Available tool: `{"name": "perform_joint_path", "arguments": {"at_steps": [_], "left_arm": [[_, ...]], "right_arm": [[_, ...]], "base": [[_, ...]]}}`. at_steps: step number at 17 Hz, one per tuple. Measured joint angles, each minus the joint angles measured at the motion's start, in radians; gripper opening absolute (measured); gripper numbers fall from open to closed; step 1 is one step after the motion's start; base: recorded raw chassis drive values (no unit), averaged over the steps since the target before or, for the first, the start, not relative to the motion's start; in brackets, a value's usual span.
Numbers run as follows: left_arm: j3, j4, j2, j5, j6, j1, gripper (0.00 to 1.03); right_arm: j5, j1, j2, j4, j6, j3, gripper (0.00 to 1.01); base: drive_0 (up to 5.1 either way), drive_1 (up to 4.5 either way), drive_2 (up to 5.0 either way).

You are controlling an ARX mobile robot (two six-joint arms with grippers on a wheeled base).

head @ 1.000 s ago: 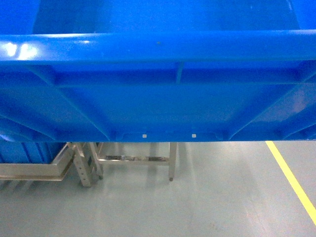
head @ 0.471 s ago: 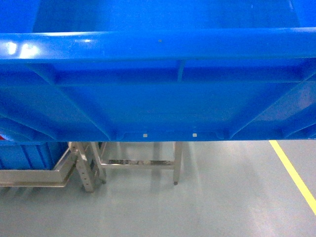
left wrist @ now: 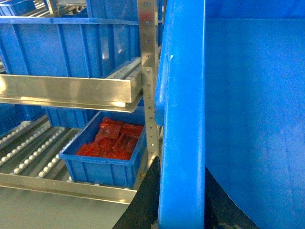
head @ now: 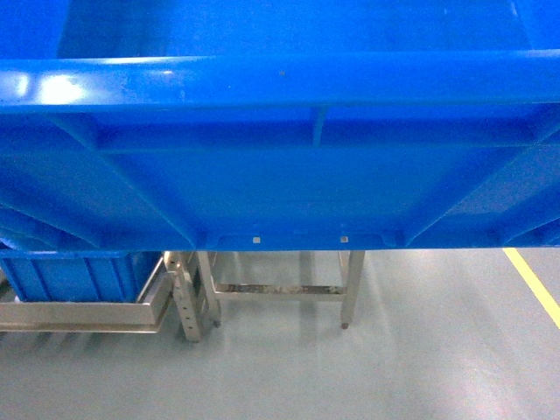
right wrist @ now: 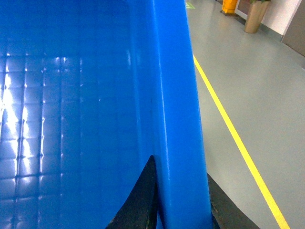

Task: Place box next to blue box on left shelf

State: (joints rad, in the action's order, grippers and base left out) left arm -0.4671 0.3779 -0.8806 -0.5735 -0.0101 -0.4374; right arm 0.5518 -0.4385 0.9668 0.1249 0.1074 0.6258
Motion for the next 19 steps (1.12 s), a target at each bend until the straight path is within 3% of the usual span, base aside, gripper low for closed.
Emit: {"name": "perform_joint_path", "arguments": {"at_steps": [19], "left_arm": [[0.000, -0.003, 0.003, -0.002, -0.002, 0.000, 0.11]], "right_arm": [[-0.002, 0.000, 0.000, 0.000, 0.002, -0.001, 0.13]], "base": [[-4.9, 2.56, 2.6]]}}
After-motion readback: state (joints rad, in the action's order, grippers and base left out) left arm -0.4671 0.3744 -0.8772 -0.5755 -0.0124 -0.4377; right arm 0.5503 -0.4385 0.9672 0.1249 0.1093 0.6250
